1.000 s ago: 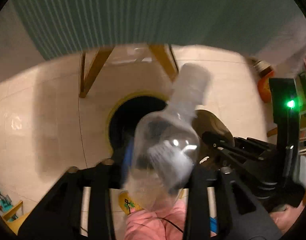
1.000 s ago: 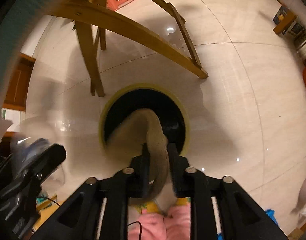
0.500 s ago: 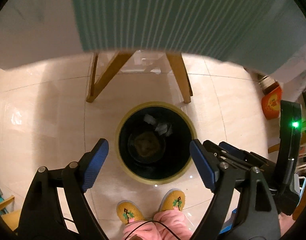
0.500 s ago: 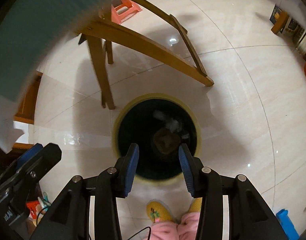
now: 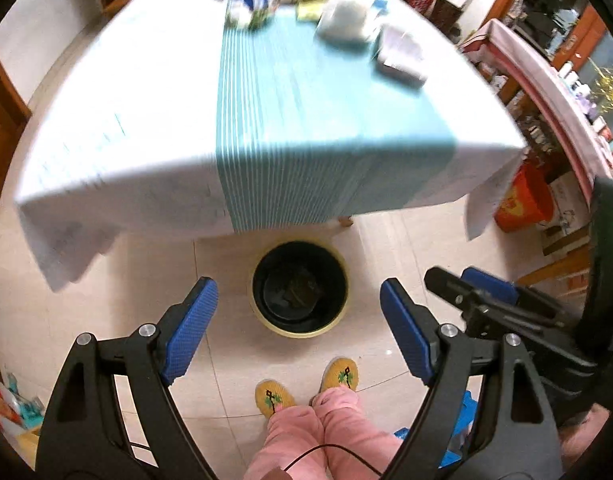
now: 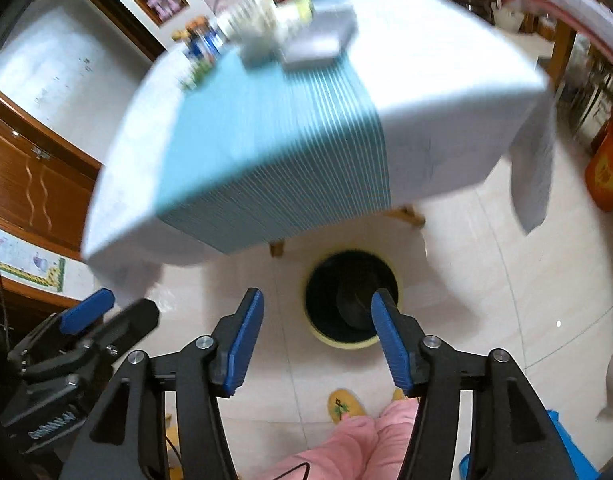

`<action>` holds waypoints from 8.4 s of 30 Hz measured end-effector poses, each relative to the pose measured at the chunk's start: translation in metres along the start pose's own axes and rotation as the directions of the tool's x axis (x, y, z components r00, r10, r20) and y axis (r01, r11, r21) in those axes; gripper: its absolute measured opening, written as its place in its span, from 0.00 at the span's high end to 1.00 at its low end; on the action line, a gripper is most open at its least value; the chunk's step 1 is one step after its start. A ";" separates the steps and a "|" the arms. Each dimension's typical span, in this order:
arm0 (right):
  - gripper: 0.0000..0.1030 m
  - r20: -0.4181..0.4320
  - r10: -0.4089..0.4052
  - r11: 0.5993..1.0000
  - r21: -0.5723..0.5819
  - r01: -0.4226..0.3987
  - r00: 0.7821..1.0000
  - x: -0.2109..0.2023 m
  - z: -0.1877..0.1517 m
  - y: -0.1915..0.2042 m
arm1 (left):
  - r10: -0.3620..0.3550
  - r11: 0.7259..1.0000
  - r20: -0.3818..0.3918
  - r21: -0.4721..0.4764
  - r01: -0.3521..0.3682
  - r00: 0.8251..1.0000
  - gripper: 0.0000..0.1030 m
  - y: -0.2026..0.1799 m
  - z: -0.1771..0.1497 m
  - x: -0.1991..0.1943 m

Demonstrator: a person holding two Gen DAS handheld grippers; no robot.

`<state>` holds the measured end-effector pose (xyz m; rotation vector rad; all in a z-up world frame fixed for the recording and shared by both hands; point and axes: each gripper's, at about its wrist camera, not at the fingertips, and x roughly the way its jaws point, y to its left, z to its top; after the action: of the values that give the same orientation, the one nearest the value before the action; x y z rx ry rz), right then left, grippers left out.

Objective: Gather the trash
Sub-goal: 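Raise both tools back toward the table, then grasp the silver box with the right gripper while the left gripper reaches for the white tissue, then grasp the white tissue with the left gripper, then carry the tissue and silver box over the bin and open both grippers, then raise both tools back toward the table, then grasp the yellow packet with the right gripper while the left gripper grasps the green-white wrapper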

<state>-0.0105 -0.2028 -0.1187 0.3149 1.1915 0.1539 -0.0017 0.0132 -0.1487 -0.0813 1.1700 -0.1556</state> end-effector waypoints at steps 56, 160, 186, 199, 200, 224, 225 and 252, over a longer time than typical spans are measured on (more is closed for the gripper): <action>0.40 0.018 -0.182 0.974 -0.135 0.183 0.983 0.135 0.278 -0.059 | 0.022 0.998 0.037 -0.054 -0.020 0.999 0.21 -0.069 0.294 0.076; 0.24 -0.280 -0.022 0.995 -0.103 -0.008 0.960 0.383 -0.088 -0.086 | -0.017 0.987 -0.122 -0.158 -0.002 0.992 0.21 0.060 -0.070 0.322; 0.24 -0.025 0.003 0.987 -0.163 -0.007 1.000 -0.018 -0.006 0.034 | -0.044 0.998 0.054 -0.043 0.046 0.998 0.21 0.014 0.003 -0.013; 0.24 0.207 0.025 0.986 -0.166 0.010 0.978 -0.172 0.033 0.089 | -0.039 0.999 0.237 -0.022 0.045 0.971 0.21 0.017 0.046 -0.192; 0.24 0.214 0.025 0.987 -0.161 0.010 0.977 -0.175 0.031 0.090 | -0.034 0.999 0.247 -0.019 0.040 0.968 0.21 0.019 0.048 -0.199; 0.24 0.157 0.208 0.965 -0.195 -0.176 0.965 -0.064 0.178 0.024 | 0.033 0.983 0.316 -0.182 0.026 0.948 0.14 0.064 0.138 -0.152; 0.24 0.130 0.226 0.960 -0.200 -0.198 0.965 -0.047 0.192 0.020 | 0.046 0.982 0.304 -0.189 0.013 0.952 0.14 0.062 0.147 -0.137; 0.45 -0.151 0.507 0.857 -0.014 -0.515 0.849 0.218 0.364 -0.018 | 0.182 0.969 0.119 -0.188 -0.158 0.976 0.14 0.063 0.303 0.125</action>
<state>0.4066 -0.2161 -0.1967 0.5798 1.2190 0.6855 0.3299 0.0497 -0.1542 -0.1462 1.0478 0.1056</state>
